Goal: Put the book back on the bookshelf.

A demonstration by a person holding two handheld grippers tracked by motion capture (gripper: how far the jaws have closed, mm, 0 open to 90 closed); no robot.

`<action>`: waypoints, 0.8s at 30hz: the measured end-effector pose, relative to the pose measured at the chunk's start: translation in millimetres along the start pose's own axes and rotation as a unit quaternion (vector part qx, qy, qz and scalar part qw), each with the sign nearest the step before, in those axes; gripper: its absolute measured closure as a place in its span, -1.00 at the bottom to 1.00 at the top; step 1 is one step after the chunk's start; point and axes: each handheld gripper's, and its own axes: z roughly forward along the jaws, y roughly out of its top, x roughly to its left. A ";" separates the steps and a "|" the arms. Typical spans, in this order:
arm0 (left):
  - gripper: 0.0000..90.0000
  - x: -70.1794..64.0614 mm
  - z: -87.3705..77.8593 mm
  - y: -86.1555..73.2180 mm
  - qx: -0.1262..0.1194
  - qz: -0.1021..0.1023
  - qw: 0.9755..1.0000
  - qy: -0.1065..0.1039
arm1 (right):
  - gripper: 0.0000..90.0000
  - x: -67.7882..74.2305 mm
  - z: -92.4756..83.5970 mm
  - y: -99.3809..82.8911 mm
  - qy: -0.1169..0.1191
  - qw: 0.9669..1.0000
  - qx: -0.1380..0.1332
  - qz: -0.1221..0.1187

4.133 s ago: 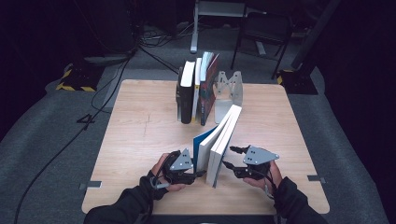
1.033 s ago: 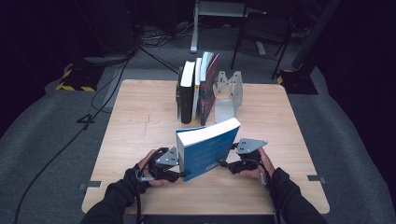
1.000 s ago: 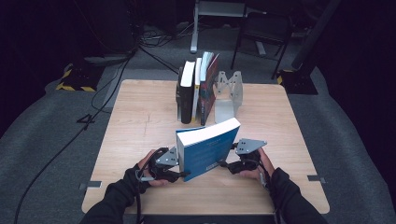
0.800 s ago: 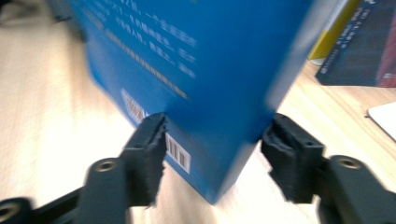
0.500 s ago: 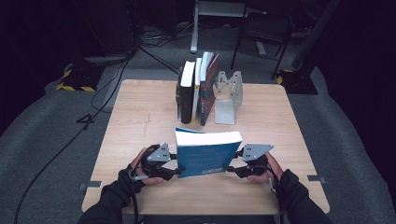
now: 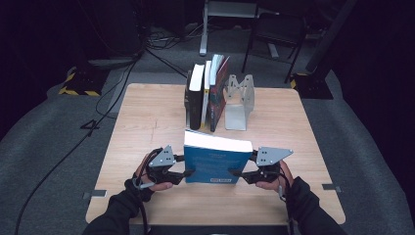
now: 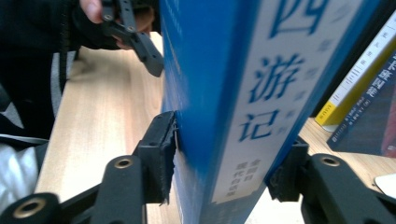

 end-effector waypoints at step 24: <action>-0.16 6.5 66.0 43.0 0.005 0.025 0.998 -0.051 | 0.28 16.4 -58.2 19.5 -0.079 0.997 -0.004 0.008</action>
